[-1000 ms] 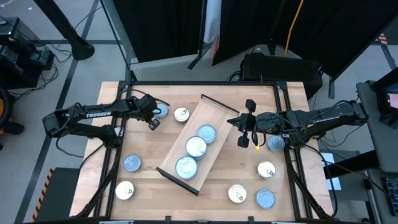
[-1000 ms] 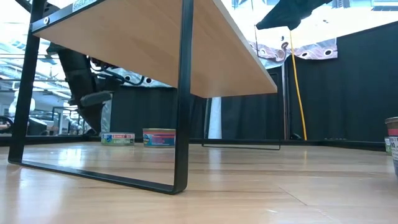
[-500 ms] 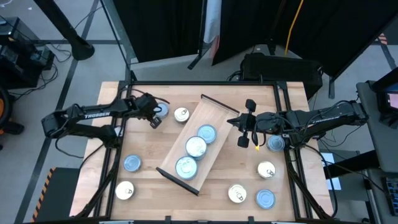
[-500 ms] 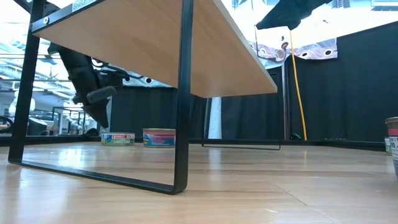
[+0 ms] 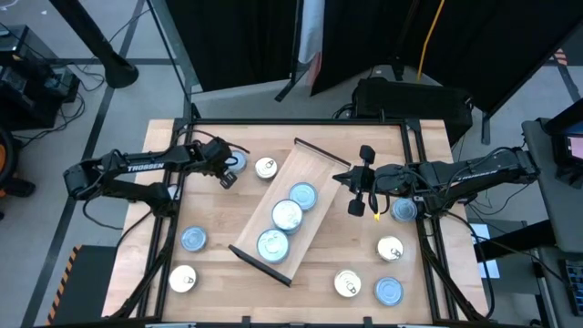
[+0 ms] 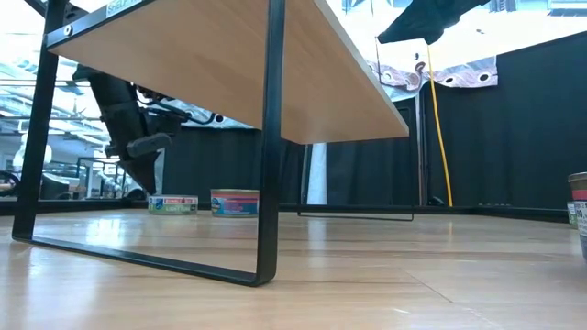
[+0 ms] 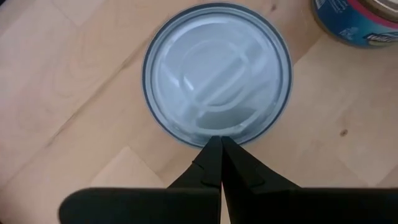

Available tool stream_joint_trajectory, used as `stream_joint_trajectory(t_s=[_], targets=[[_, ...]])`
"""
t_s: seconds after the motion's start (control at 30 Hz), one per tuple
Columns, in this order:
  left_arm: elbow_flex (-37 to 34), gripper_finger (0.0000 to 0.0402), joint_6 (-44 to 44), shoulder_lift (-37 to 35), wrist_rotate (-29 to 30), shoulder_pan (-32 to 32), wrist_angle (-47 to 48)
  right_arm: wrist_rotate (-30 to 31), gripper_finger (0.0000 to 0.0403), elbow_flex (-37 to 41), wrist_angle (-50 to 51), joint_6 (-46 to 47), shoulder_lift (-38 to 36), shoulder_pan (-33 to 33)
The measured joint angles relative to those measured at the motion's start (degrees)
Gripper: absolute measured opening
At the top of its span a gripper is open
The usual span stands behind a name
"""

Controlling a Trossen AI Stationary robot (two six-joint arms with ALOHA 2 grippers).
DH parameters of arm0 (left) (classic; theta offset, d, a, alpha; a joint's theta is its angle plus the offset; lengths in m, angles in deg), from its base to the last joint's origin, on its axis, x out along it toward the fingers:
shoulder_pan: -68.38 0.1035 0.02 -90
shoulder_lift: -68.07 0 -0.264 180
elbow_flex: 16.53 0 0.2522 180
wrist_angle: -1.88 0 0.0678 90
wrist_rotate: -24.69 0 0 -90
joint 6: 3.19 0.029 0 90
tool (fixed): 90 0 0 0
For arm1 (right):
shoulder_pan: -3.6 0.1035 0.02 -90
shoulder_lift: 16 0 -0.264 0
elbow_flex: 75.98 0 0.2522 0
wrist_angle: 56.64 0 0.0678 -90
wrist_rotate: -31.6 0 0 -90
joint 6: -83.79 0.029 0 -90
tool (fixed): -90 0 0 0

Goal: Stack canned seafood by type on shelf
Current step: Stack the green tuna can on top of the other green tuna can on the shelf

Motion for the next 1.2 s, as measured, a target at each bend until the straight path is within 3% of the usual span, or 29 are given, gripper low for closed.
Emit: stream_joint_trajectory(t_s=[0.83,1.03,1.2], targets=[[-2.8,0.0002,-11.9,0.5,-0.7,-3.7,3.7,0.0,0.0000,0.0,0.1,-0.7,0.0,0.0],[-2.2,0.0002,-14.7,-1.3,-0.5,-7.5,4.7,0.0,0.0000,0.0,0.5,-0.8,0.0,0.0],[2.5,0.0002,-13.2,-5.6,-5.6,-12.2,6.8,0.0,0.0000,0.0,0.7,-0.8,0.0,0.0]])
